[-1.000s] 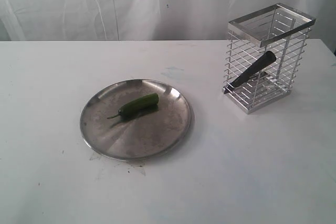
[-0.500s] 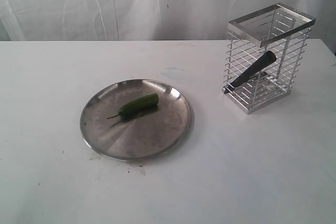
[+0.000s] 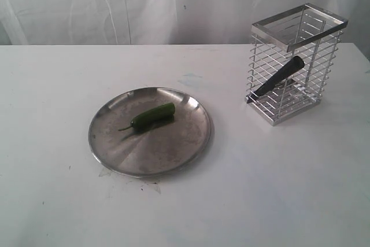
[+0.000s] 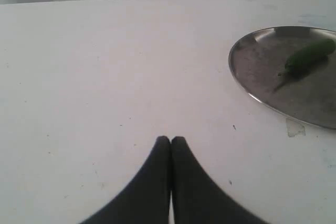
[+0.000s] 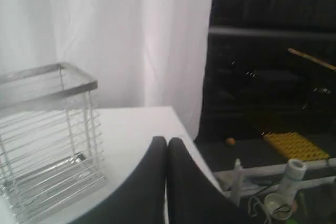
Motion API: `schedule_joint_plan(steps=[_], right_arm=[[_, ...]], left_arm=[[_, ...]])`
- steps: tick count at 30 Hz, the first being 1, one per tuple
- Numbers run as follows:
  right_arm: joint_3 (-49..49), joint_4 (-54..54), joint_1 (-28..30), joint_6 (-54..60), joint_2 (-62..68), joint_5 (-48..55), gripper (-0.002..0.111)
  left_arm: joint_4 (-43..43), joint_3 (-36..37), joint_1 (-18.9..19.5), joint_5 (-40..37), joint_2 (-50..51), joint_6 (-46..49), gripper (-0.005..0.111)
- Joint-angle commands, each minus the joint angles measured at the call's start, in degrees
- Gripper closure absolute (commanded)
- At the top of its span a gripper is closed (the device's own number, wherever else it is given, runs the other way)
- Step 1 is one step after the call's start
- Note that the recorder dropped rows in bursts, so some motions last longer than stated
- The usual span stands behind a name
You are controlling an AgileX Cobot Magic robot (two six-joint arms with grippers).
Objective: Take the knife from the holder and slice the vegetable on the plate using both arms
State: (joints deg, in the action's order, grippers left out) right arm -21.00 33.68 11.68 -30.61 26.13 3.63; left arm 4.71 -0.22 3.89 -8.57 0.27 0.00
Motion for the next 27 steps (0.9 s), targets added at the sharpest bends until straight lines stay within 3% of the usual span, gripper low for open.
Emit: schedule_joint_plan(steps=[1,11,15,20,23,27], right_arm=[[2.4,0.1,0.3,-4.2,8.7,-9.6,0.108],[-2.5,-3.9,0.2,-9.3,24.2,10.6,0.108],[-7.9,-16.4,-3.1,8.3,31.6,21.5,0.108],[-15.1,-48.0,-9.2,46.3,37.8,32.1,0.108],[-17.1,-56.4,-11.1,56.5,38.2,34.9,0.108],[-19.1,-57.8,-12.4,57.4,37.9,35.2,0.108]], left_arm=[[0.4,0.2,0.0,0.0,-0.3,0.0,0.107],[0.4,0.2,0.0,0.0,-0.3,0.0,0.107],[0.4,0.2,0.0,0.0,-0.3,0.0,0.107],[0.4,0.2,0.0,0.0,-0.3,0.0,0.107],[0.4,0.2,0.0,0.0,-0.3,0.0,0.107],[0.4,0.2,0.0,0.0,-0.3,0.0,0.107]])
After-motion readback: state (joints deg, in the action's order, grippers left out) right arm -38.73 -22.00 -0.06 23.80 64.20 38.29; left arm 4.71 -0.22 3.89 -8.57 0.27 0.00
